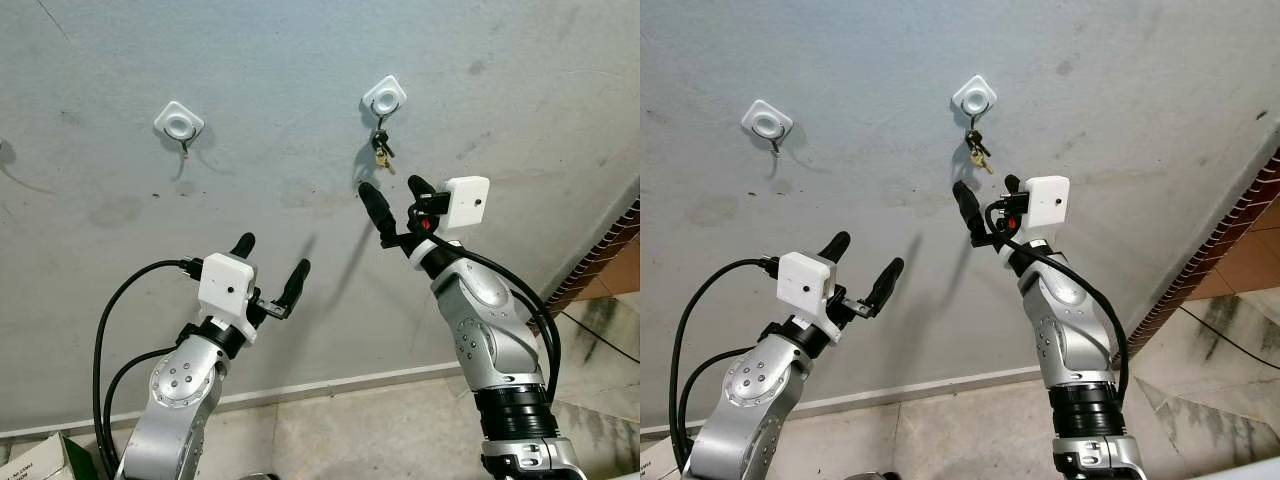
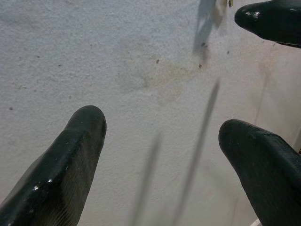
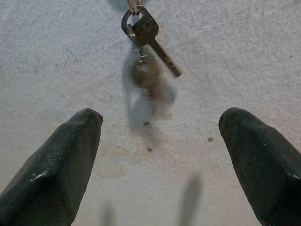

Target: Hang keys on a hook

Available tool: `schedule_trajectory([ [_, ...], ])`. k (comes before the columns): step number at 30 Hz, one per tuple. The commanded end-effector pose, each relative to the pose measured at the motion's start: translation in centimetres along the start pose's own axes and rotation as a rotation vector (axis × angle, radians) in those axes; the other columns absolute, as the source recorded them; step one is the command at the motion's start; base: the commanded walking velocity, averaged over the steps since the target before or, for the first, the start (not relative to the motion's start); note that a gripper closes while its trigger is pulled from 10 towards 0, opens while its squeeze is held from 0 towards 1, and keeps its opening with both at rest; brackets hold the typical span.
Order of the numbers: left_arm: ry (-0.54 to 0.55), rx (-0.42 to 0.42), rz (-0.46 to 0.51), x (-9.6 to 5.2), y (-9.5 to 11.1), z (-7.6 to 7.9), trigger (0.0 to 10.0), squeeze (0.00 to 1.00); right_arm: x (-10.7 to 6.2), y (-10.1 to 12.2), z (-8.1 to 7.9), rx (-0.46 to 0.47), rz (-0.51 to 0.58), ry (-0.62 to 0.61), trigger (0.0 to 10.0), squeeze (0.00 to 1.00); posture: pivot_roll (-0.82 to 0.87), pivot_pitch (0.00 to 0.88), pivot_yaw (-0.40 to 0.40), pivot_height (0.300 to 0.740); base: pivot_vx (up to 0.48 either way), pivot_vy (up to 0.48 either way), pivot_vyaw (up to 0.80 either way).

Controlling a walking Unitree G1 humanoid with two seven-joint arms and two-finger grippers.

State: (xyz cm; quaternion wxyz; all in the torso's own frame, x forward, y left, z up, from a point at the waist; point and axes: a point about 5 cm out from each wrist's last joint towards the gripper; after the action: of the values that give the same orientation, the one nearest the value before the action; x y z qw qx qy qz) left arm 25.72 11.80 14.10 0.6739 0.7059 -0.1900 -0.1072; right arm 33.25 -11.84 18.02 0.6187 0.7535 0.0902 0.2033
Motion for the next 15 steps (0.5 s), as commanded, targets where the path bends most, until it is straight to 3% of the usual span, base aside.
schedule_trajectory([
  [1,0.004,0.002,-0.020,0.0,-0.3,-0.2,10.0,0.00,-0.1,0.4,-0.2,-0.026,0.007,0.007,10.0,0.00,0.11,0.060,0.052,0.740,0.000,0.000,0.00],
  [8,0.007,0.001,-0.016,-0.1,-0.3,-0.3,10.0,0.00,-2.1,-0.1,-0.4,-0.094,-0.011,-0.010,10.0,0.00,0.10,0.059,0.050,0.740,0.000,0.000,0.00],
  [13,0.016,-0.003,-0.027,-0.6,-0.4,-0.4,10.0,0.00,-4.6,-1.1,-0.5,-0.103,-0.064,-0.018,10.0,0.00,0.08,0.059,0.047,0.740,0.000,0.000,0.00],
  [14,0.022,-0.001,-0.031,-0.8,-0.5,-0.5,10.0,0.00,-5.4,-1.3,-0.5,-0.098,-0.074,-0.024,10.0,0.69,0.08,0.059,0.047,0.740,0.000,0.000,0.00],
  [15,0.026,0.000,-0.034,-1.0,-0.5,-0.6,10.0,0.00,-5.9,-1.4,-0.5,-0.094,-0.080,-0.029,10.0,0.69,0.08,0.059,0.047,0.740,0.000,0.000,0.00],
])
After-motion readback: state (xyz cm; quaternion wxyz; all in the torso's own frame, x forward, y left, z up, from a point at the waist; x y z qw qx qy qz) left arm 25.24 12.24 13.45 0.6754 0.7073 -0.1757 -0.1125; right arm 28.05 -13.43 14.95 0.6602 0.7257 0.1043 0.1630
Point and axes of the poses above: a point about 5 cm out from each wrist's last joint towards the gripper, its own x axis pointing out of the wrist towards the gripper, its own y axis along the axis of the wrist's last joint, z = x × y
